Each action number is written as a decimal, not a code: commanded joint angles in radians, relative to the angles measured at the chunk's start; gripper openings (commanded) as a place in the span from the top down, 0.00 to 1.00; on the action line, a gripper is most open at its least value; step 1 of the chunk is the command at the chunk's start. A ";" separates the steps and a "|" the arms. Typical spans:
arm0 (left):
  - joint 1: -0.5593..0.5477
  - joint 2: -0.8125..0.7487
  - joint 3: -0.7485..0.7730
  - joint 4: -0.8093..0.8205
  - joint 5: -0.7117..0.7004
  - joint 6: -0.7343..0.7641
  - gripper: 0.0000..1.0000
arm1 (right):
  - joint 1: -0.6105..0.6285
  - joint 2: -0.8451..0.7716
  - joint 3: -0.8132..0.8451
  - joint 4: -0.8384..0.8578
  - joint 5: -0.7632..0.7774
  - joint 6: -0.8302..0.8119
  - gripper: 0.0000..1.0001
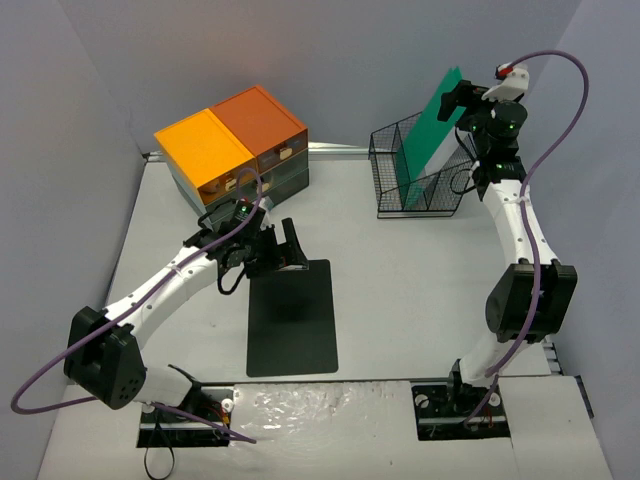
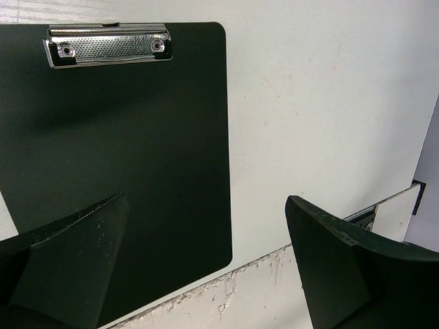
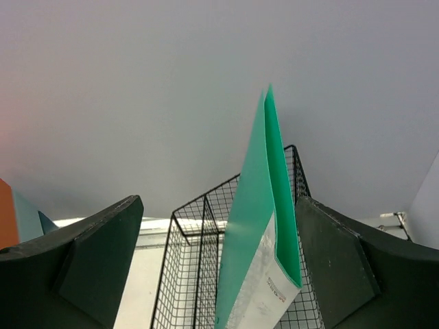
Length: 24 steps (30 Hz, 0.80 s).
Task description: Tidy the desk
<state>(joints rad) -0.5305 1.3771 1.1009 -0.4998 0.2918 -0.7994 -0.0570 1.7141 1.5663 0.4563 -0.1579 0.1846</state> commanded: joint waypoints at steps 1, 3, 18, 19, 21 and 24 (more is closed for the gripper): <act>-0.005 -0.048 0.011 0.067 -0.003 -0.020 0.03 | 0.026 -0.176 0.080 -0.006 0.054 -0.010 0.10; -0.006 -0.052 0.006 0.074 -0.018 -0.020 0.03 | 0.035 -0.215 0.105 -0.075 0.081 0.021 0.09; -0.013 -0.129 -0.040 -0.086 -0.241 -0.124 0.03 | 0.283 -0.565 -0.468 -0.641 -0.238 0.494 0.16; -0.013 -0.131 -0.043 -0.102 -0.262 -0.132 0.03 | 0.314 -0.578 -0.503 -0.656 -0.230 0.499 0.16; -0.011 -0.132 -0.053 -0.140 -0.288 -0.152 0.03 | 0.383 -0.598 -0.566 -0.676 -0.192 0.500 0.15; -0.013 -0.142 -0.090 -0.181 -0.340 -0.210 0.03 | 0.430 -0.571 -0.606 -0.693 -0.198 0.489 0.16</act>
<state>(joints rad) -0.5377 1.2732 1.0325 -0.5972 0.0615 -0.9231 0.3169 1.1654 0.9660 -0.2399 -0.3433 0.6412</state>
